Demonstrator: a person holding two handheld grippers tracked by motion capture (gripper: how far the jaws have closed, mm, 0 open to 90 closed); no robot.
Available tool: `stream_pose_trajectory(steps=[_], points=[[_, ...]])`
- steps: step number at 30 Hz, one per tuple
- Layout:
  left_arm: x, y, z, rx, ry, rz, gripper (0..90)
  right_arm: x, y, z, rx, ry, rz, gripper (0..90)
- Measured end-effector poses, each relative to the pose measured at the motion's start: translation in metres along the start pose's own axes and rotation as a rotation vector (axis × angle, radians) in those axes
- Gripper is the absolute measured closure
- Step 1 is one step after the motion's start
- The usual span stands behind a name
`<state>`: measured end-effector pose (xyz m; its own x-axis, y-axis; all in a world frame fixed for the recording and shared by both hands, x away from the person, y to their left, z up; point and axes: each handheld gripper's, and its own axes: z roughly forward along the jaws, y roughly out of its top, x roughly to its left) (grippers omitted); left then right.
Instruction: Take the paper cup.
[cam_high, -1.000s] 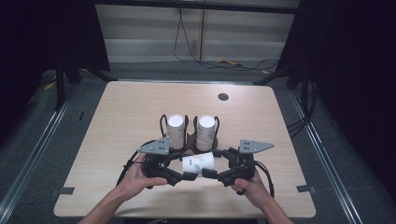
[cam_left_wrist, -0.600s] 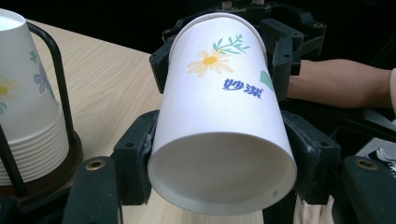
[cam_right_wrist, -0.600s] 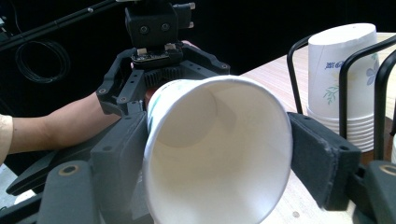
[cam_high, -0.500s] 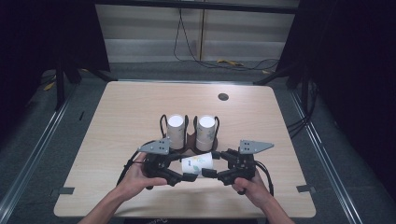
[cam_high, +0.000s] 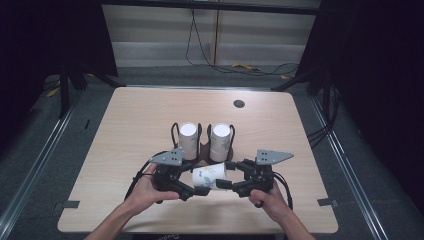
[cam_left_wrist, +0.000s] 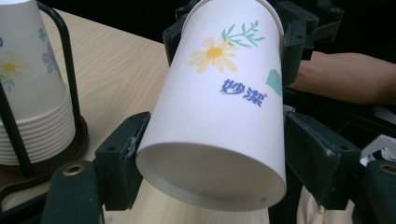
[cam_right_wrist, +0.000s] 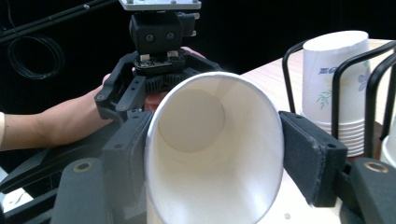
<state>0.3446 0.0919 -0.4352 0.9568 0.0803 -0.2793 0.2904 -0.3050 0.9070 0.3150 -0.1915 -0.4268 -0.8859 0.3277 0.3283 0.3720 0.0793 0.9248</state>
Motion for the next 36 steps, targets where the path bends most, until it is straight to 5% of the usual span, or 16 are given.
stream_pose_trajectory(steps=[11, 17, 22, 36], points=[[0.01, -0.008, -0.004, 0.07, 0.058, -0.035, 20.4, -0.004, 0.004, 0.002, -0.002, -0.025, 0.009, 30.0], [0.015, -0.011, -0.007, 0.092, 0.088, -0.06, 18.8, -0.004, 0.008, -0.003, 0.01, -0.078, -0.007, 30.0], [0.022, -0.018, -0.01, 0.129, 0.13, -0.071, 18.7, -0.009, 0.011, -0.014, 0.037, -0.182, -0.001, 29.9], [0.029, -0.023, -0.019, 0.134, 0.209, -0.085, 18.9, -0.026, 0.013, -0.033, 0.179, -0.426, 0.038, 30.2]])
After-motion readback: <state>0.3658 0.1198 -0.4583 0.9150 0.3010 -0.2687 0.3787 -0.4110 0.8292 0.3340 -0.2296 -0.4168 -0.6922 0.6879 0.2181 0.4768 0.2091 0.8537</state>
